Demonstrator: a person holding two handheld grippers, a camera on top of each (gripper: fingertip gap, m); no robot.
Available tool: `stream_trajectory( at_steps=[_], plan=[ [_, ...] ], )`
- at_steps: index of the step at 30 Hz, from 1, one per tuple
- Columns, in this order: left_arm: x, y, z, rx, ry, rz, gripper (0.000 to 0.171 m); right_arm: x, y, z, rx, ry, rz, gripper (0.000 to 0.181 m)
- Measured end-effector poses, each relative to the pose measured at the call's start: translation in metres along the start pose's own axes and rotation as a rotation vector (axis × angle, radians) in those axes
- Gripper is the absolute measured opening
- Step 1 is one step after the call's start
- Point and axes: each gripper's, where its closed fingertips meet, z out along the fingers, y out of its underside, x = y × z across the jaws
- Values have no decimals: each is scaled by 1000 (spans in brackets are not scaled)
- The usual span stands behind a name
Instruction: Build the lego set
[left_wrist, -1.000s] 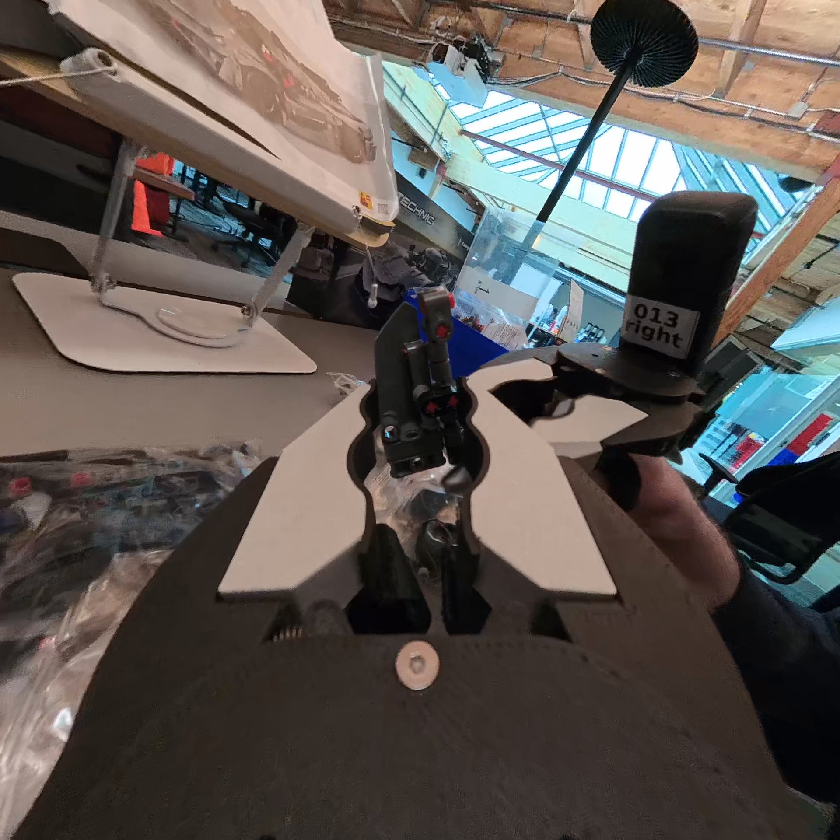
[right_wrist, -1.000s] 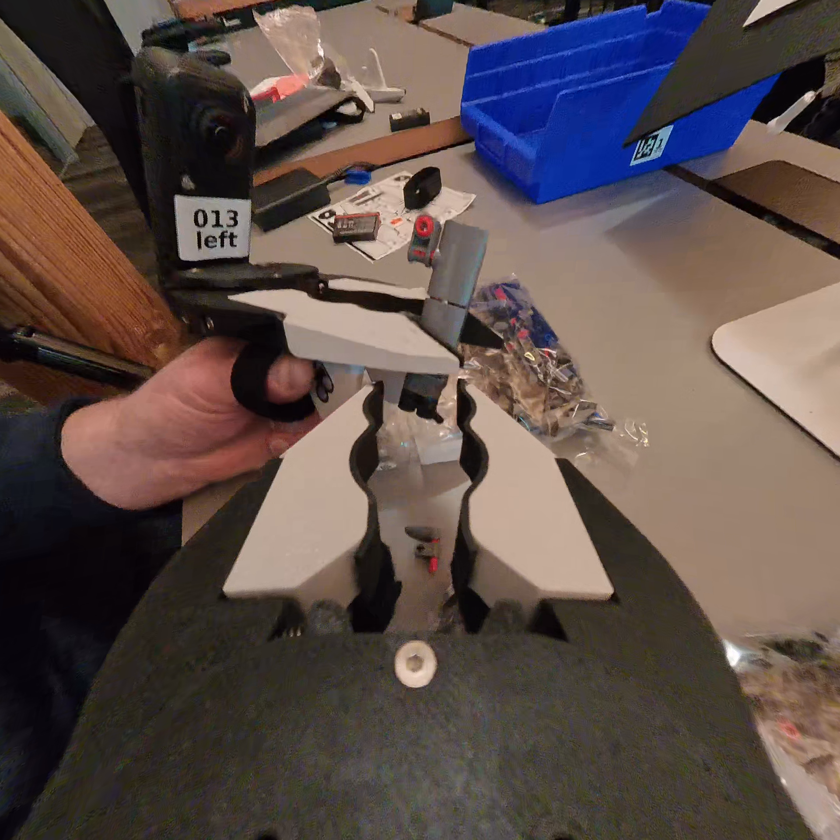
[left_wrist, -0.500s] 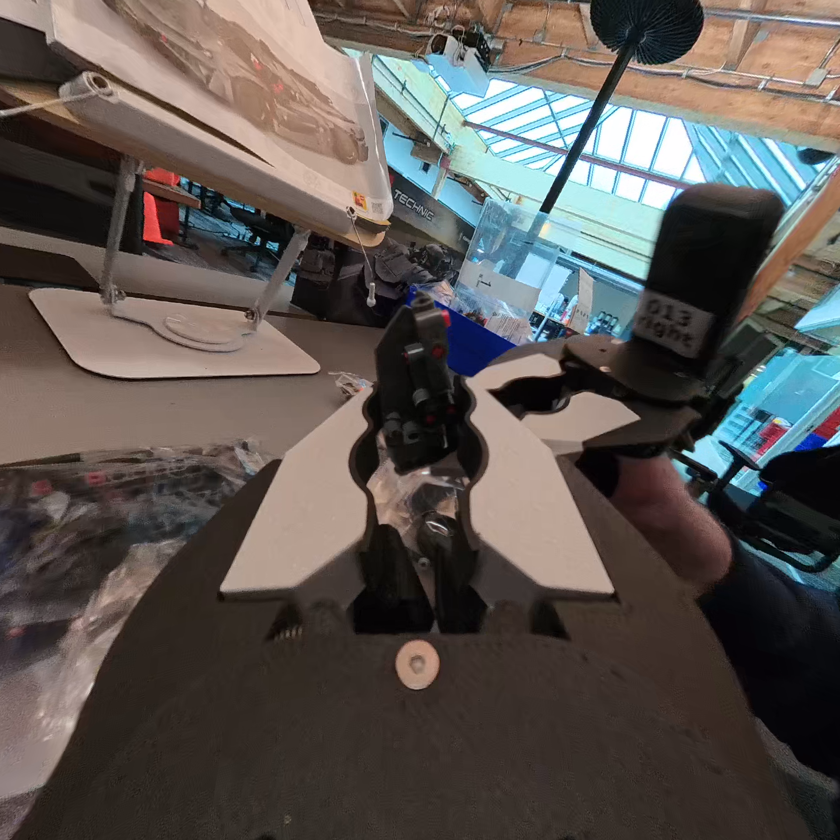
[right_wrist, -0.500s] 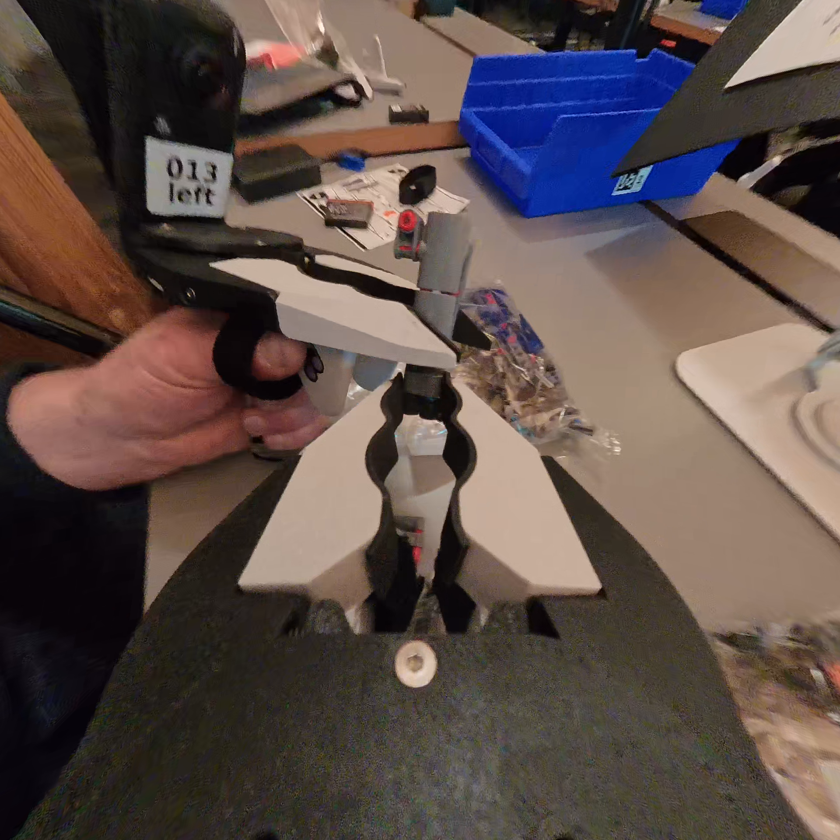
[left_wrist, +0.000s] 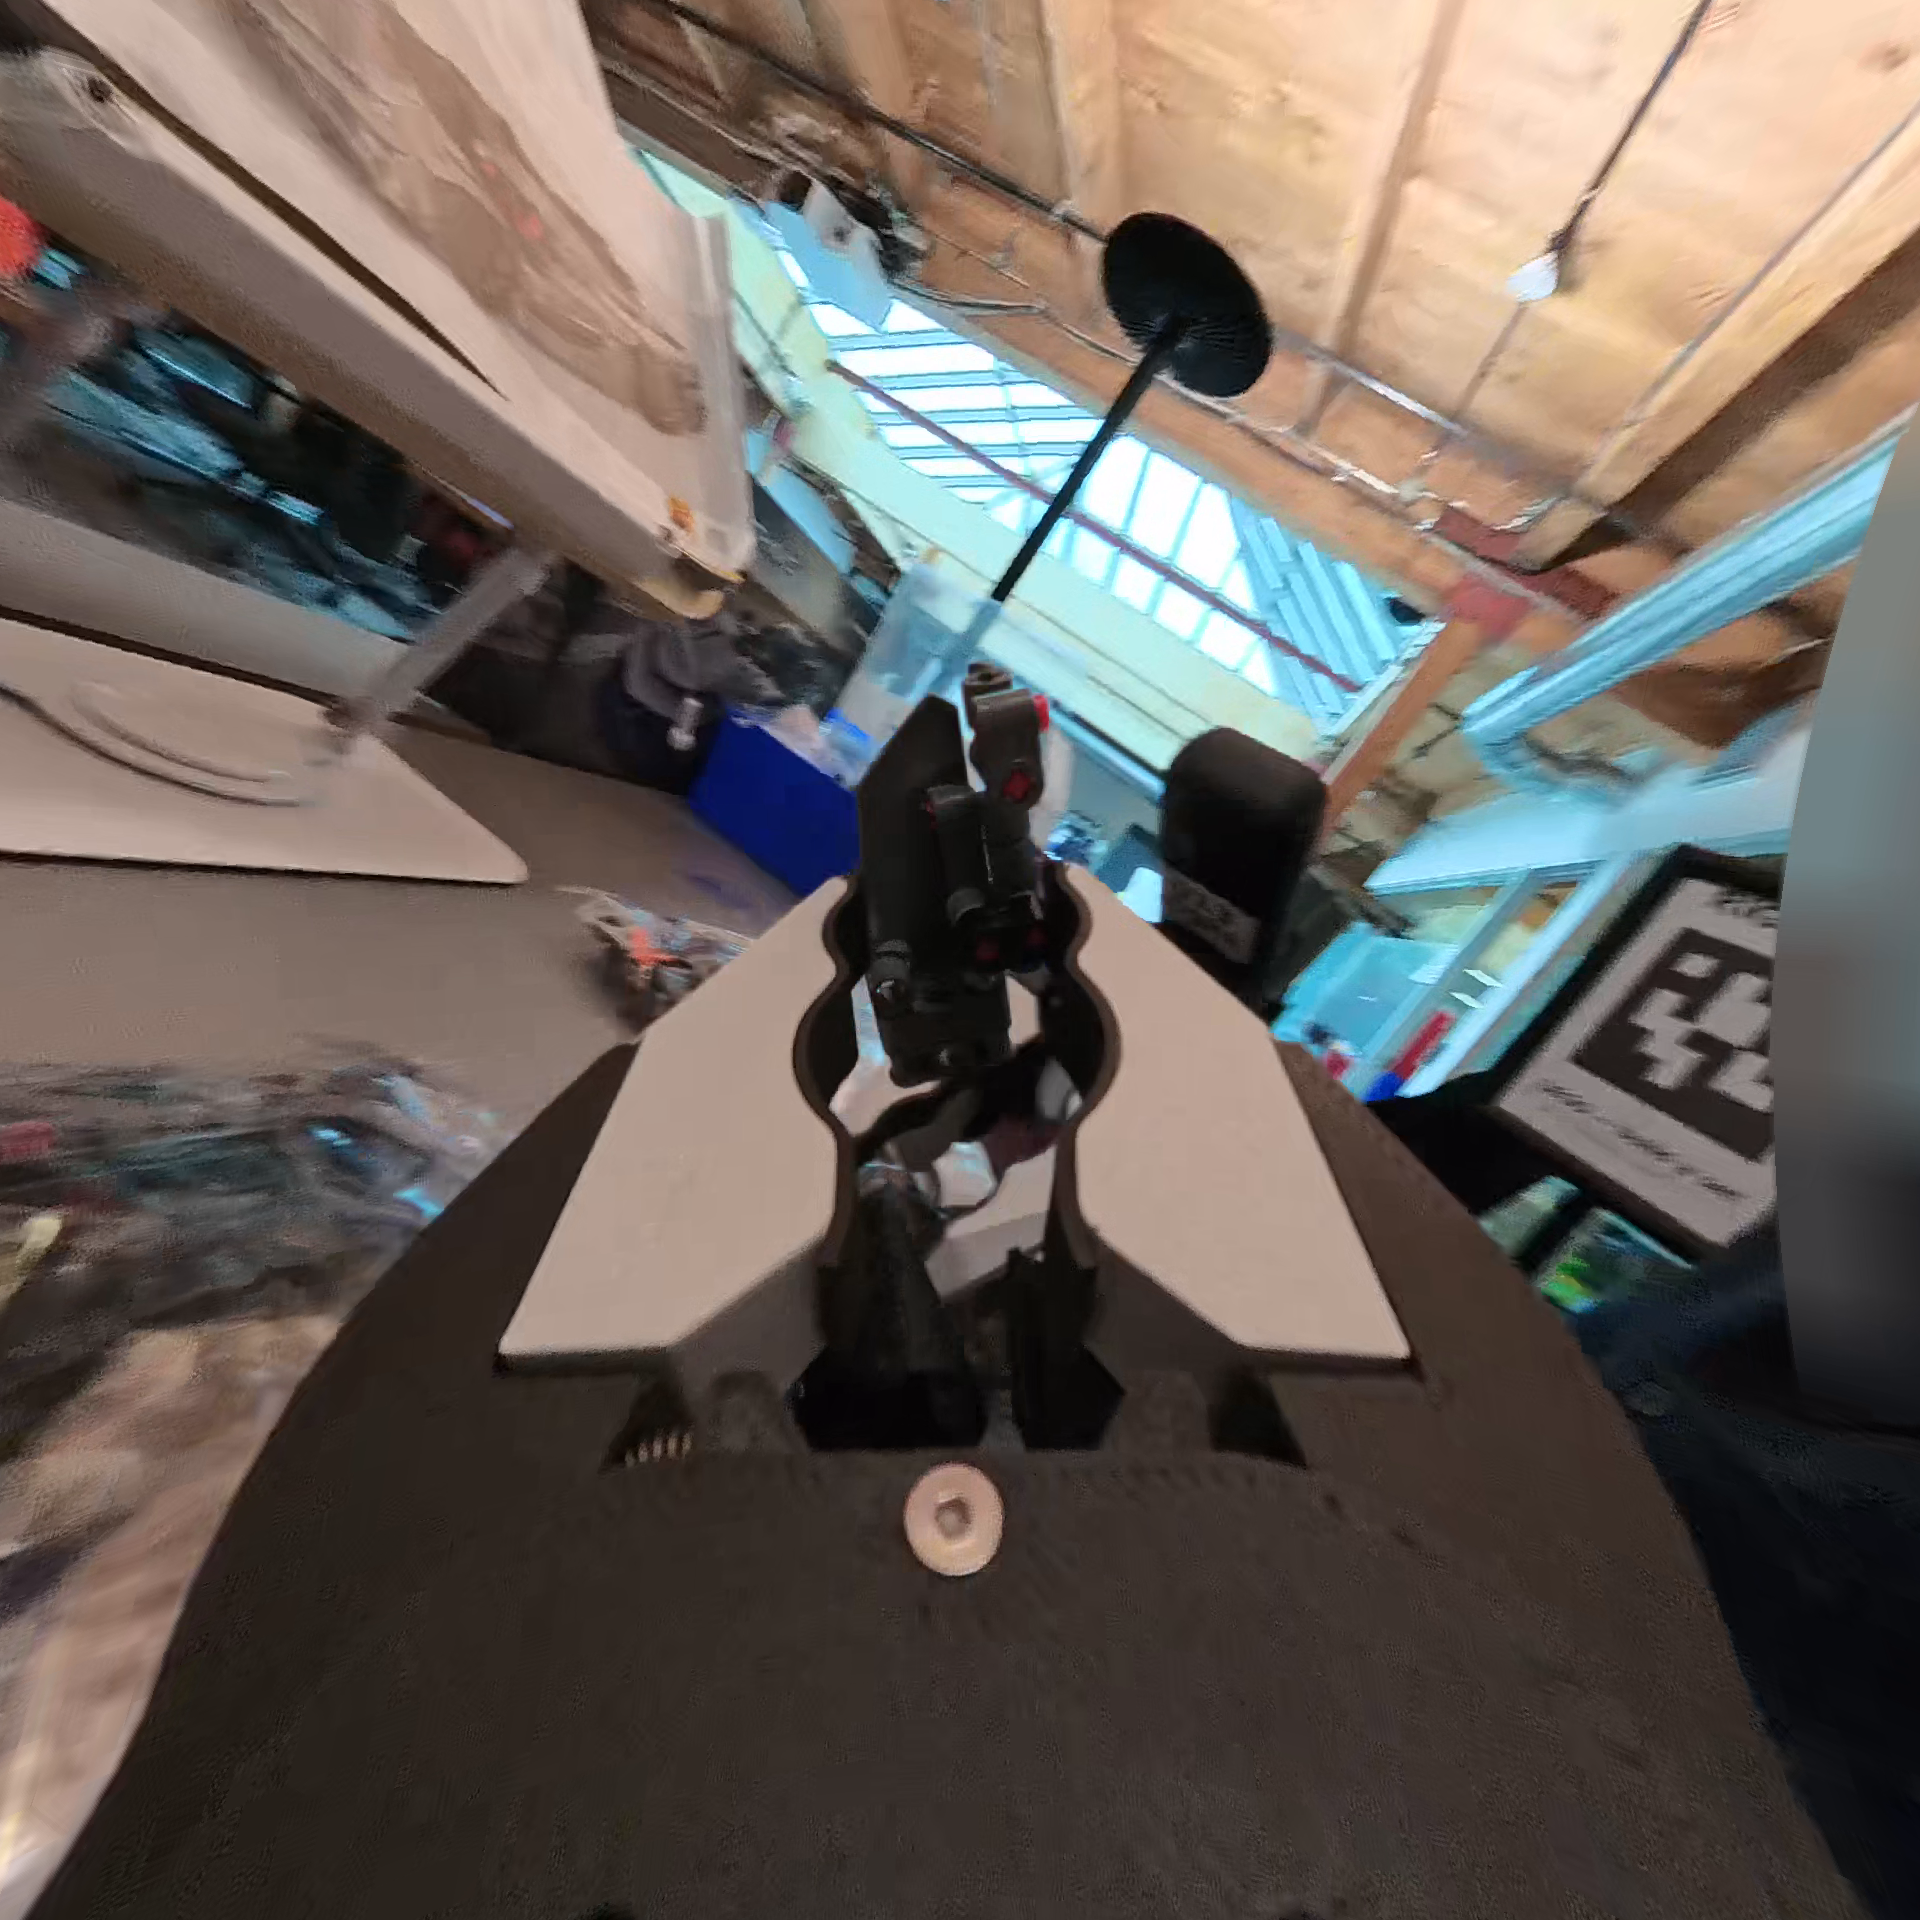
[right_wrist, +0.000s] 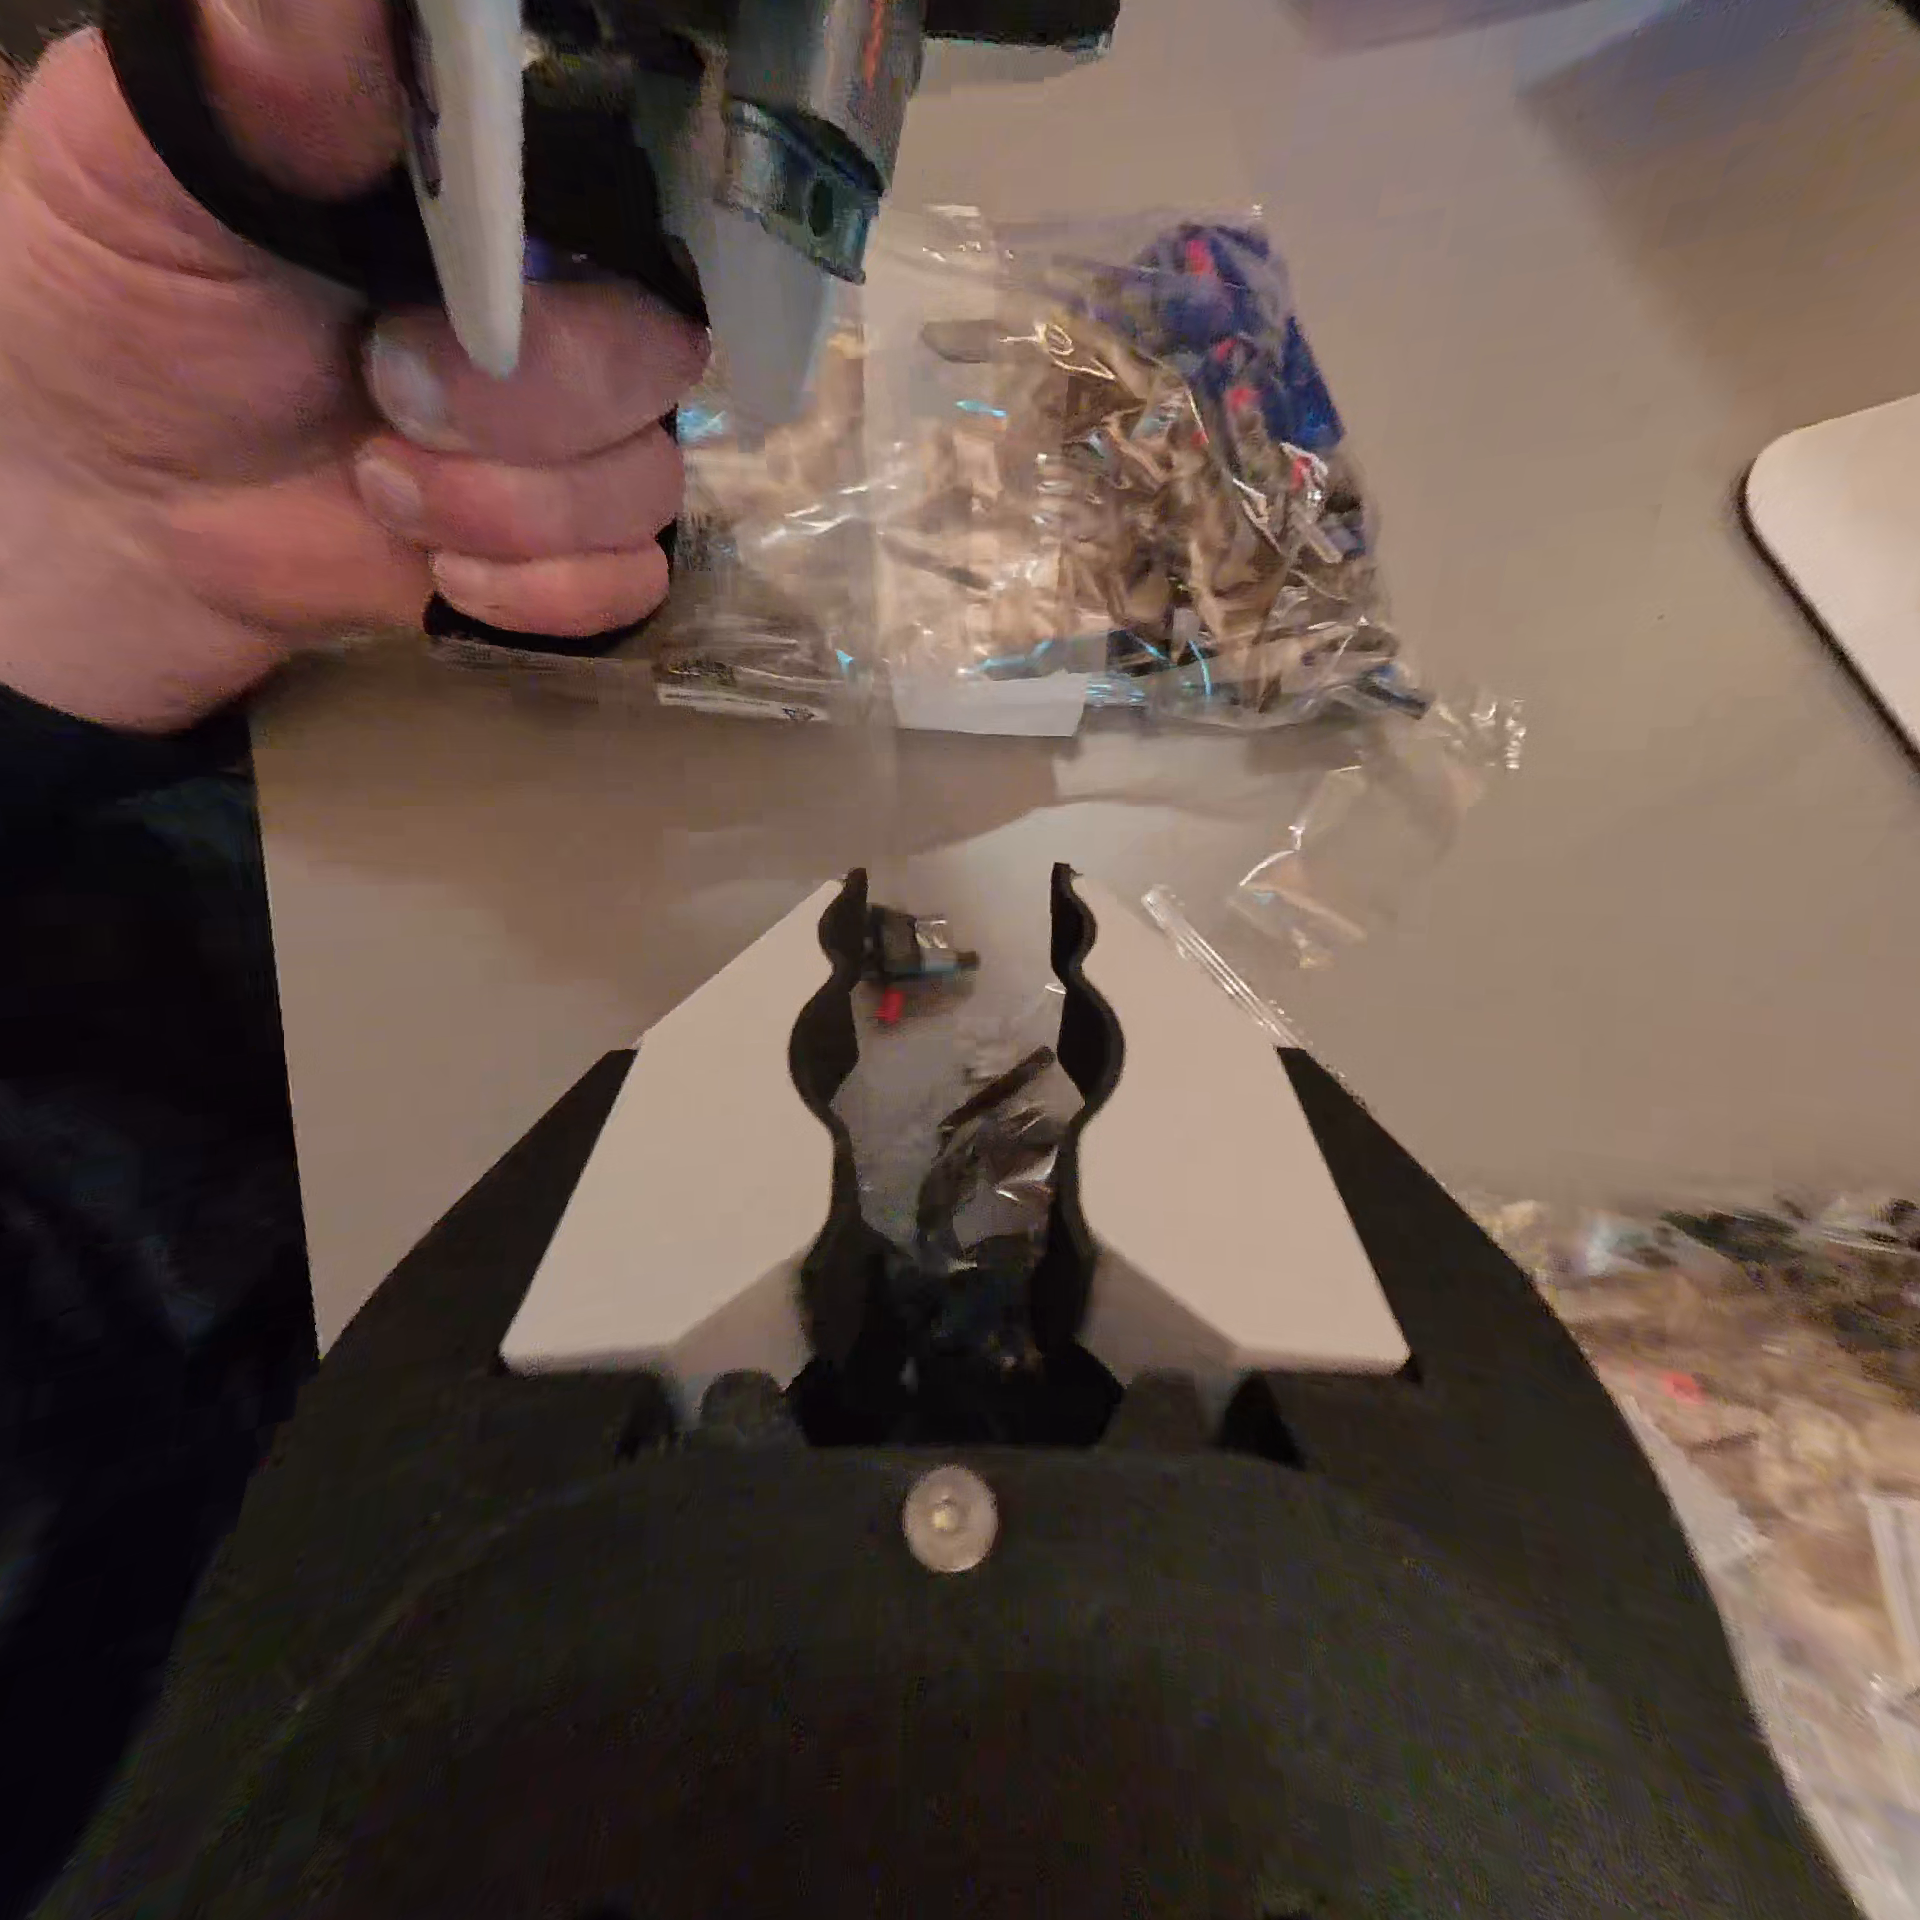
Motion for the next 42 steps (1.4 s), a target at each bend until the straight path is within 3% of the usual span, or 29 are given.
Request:
stream_trajectory(
  at_steps=[5, 9, 14, 21, 30, 35, 36, 37, 38, 39, 40, 42],
  plan=[
    [18, -7, -1, 65, 164, -73, 33, -8, -36, -20, 178, -7, -41, 38],
    [25, -4, 6, 72, 198, -40, 33, -33, -78, -40, 389, -196, 75, 44],
    [40, 10, 16, 11, 235, 50, 34, -34, -101, -45, 521, -344, 210, 33],
    [42, 9, 14, 12, 218, 130, 32, -38, -97, -43, 492, -395, 201, 21],
    [29, 5, 17, 0, 25, 237, 30, -25, -91, -46, 410, 3, -54, 14],
    [25, 6, 20, -1, -19, 187, 29, -20, -86, -53, 397, 154, -133, 12],
    [21, 4, 19, 9, -46, 186, 29, -19, -83, -53, 383, 193, -164, 4],
    [14, -2, 15, 41, -88, 178, 30, -21, -80, -53, 370, 210, -182, 0],
    [13, -32, -4, 192, -68, 141, 29, -18, -71, -51, 336, 217, -173, 0],
    [8, -51, -21, 226, -71, 128, 30, -13, -61, -51, 324, 218, -149, 0],
    [6, -57, -29, 207, -104, 185, 30, -10, -53, -51, 327, 202, -117, 0],
    [13, -41, -18, 105, -55, 143, 31, -8, -51, -49, 309, 179, -100, 0]
  ],
)
